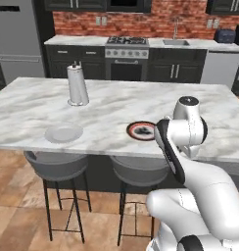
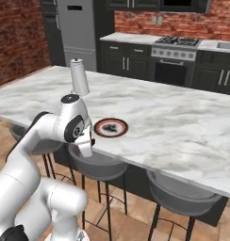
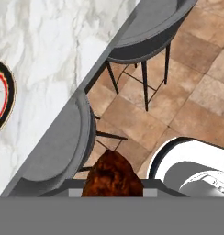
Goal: Take the chicken drumsticks from the pan and place one on each plate on the dining counter.
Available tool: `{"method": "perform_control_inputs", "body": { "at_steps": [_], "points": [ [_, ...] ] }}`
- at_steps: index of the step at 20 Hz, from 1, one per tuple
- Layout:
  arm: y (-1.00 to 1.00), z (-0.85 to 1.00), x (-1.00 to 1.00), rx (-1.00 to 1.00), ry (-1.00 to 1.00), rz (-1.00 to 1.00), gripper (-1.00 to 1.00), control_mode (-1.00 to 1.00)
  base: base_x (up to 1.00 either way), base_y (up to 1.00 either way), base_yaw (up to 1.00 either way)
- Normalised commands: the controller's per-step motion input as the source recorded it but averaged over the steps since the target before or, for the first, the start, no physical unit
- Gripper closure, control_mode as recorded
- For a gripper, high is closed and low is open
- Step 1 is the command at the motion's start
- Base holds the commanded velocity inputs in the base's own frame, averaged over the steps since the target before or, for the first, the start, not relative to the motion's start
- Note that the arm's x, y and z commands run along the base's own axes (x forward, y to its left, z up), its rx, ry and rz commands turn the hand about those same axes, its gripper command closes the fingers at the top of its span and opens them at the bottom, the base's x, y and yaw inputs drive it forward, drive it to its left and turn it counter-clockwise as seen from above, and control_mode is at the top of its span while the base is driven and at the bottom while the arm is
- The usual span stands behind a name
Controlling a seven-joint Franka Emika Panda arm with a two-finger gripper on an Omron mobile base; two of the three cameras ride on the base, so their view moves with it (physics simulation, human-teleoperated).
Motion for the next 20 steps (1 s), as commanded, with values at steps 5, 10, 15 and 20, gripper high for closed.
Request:
{"method": "perform_control_inputs", "body": {
  "at_steps": [5,10,15,20],
  "points": [
    [0.0,0.0,0.0,0.0,0.0,0.0,1.0,1.0,0.41,0.48,-0.2],
    [0.0,0.0,0.0,0.0,0.0,0.0,1.0,1.0,0.61,0.4,-0.27],
    [0.0,0.0,0.0,0.0,0.0,0.0,1.0,1.0,0.49,0.21,-0.25],
    [0.0,0.0,0.0,0.0,0.0,0.0,1.0,1.0,0.41,0.19,-0.23]
  ]
}}
